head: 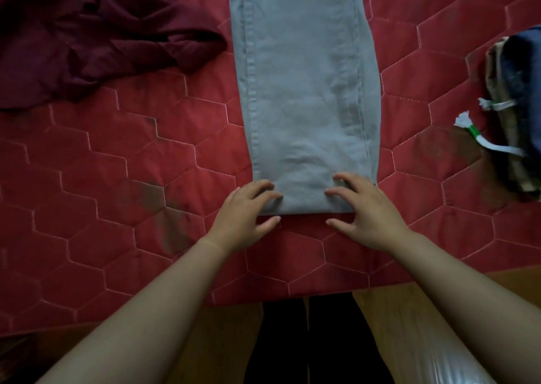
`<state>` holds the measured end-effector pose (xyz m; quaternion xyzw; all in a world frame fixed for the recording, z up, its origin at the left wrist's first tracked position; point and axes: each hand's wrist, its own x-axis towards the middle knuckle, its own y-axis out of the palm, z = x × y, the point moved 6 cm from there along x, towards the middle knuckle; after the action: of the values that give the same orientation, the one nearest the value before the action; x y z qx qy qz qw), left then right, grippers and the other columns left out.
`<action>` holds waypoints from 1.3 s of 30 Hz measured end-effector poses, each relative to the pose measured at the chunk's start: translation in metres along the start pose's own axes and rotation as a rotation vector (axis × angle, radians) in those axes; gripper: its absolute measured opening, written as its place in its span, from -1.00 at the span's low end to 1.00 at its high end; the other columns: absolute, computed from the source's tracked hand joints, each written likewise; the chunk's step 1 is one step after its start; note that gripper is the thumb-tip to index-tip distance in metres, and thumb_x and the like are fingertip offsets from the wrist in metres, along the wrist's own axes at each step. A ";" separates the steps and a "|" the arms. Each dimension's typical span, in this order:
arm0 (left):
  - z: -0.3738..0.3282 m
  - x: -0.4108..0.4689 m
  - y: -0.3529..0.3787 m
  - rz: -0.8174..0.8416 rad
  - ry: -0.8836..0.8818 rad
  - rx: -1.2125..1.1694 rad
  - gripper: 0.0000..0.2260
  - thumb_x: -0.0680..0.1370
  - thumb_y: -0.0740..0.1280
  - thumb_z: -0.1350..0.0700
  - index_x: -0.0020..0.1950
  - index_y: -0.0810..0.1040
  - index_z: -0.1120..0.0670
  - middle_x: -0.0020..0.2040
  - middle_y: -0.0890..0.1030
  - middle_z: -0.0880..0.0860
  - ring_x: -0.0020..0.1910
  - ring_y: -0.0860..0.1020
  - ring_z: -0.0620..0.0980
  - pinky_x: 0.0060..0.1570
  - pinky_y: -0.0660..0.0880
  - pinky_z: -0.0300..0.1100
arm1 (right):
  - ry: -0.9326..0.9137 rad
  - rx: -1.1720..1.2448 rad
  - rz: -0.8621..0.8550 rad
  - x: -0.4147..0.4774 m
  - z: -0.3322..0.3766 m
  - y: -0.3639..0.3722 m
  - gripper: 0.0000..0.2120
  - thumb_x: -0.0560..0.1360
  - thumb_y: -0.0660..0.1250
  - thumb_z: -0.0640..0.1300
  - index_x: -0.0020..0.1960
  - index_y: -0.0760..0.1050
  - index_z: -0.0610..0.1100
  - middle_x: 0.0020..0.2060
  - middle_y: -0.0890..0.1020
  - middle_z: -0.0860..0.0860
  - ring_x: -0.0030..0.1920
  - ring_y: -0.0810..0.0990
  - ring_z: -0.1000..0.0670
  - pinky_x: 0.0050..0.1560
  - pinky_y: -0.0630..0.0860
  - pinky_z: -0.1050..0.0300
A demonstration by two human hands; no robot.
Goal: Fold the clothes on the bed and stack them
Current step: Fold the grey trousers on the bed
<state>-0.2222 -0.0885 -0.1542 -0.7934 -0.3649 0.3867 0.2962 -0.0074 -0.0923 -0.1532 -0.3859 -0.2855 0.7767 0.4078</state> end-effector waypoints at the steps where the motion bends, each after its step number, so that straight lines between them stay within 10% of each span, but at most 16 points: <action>1: 0.002 0.000 0.002 0.009 -0.002 0.006 -0.60 0.45 0.37 -0.01 0.27 0.48 0.00 0.32 0.41 0.00 0.31 0.38 -0.01 0.24 0.35 0.08 | 0.005 -0.024 -0.015 0.000 -0.002 0.002 -0.52 0.29 0.51 -0.06 0.18 0.52 -0.07 0.28 0.43 -0.05 0.25 0.43 -0.08 0.17 0.43 -0.04; 7: -0.009 0.007 -0.010 -0.078 -0.040 0.041 -0.68 0.39 0.32 0.24 0.13 0.55 0.08 0.13 0.54 0.03 0.09 0.51 0.08 0.06 0.42 -0.02 | 0.095 0.008 -0.213 0.005 0.001 -0.003 -0.76 0.34 0.41 -0.25 0.01 0.59 -0.15 0.01 0.60 -0.06 0.02 0.56 -0.12 -0.05 0.48 0.06; 19: -0.076 -0.029 -0.103 -0.133 -0.073 -0.150 -0.82 0.32 0.21 0.04 -0.17 0.55 0.01 -0.26 0.56 -0.06 -0.24 0.53 0.02 -0.31 0.32 -0.22 | 0.107 0.089 -0.071 -0.039 0.049 -0.114 -0.95 0.30 0.39 -0.13 -0.23 0.58 -0.04 -0.31 0.58 0.10 -0.27 0.56 -0.01 -0.33 0.35 0.17; 25: -0.069 0.045 -0.193 -0.373 -0.211 -0.252 -0.79 0.39 0.29 0.18 -0.03 0.63 0.12 -0.11 0.66 0.05 -0.14 0.57 0.00 -0.16 0.37 -0.26 | 0.043 0.140 -0.319 0.045 0.048 -0.207 -0.93 0.34 0.42 -0.20 -0.17 0.61 -0.12 -0.25 0.65 -0.01 -0.21 0.60 -0.09 -0.21 0.50 0.04; 31: -0.026 0.138 -0.236 -0.632 -0.356 -0.470 -0.76 0.40 0.32 0.09 0.06 0.53 -0.05 -0.11 0.57 -0.14 -0.11 0.54 -0.12 -0.12 0.37 -0.34 | 0.122 0.436 -0.483 0.156 0.004 -0.263 -0.72 0.33 0.51 -0.05 0.00 0.54 0.00 -0.22 0.60 0.14 -0.21 0.55 0.17 -0.11 0.43 0.38; 36: 0.013 0.165 -0.159 -0.297 -0.396 -0.478 -0.22 0.33 0.54 0.14 0.45 0.22 0.05 0.31 0.44 0.09 0.24 0.44 0.02 0.25 0.38 -0.14 | 0.334 0.480 -0.147 0.174 -0.048 -0.193 -0.48 0.31 0.53 -0.18 0.21 0.44 -0.12 -0.05 0.55 0.00 0.00 0.53 -0.02 0.02 0.38 0.27; 39: 0.032 0.168 -0.128 -0.264 -0.444 -0.506 -0.27 0.34 0.53 0.16 0.43 0.27 0.07 0.28 0.49 0.07 0.21 0.49 0.02 0.16 0.39 -0.23 | 0.375 0.445 -0.205 0.169 -0.061 -0.172 -0.56 0.32 0.47 -0.26 0.15 0.47 -0.04 -0.08 0.57 0.08 -0.03 0.54 0.04 -0.06 0.33 0.41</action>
<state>-0.2209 0.1248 -0.1415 -0.6844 -0.6038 0.4055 0.0511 0.0516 0.1465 -0.1179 -0.3927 -0.0658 0.6902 0.6042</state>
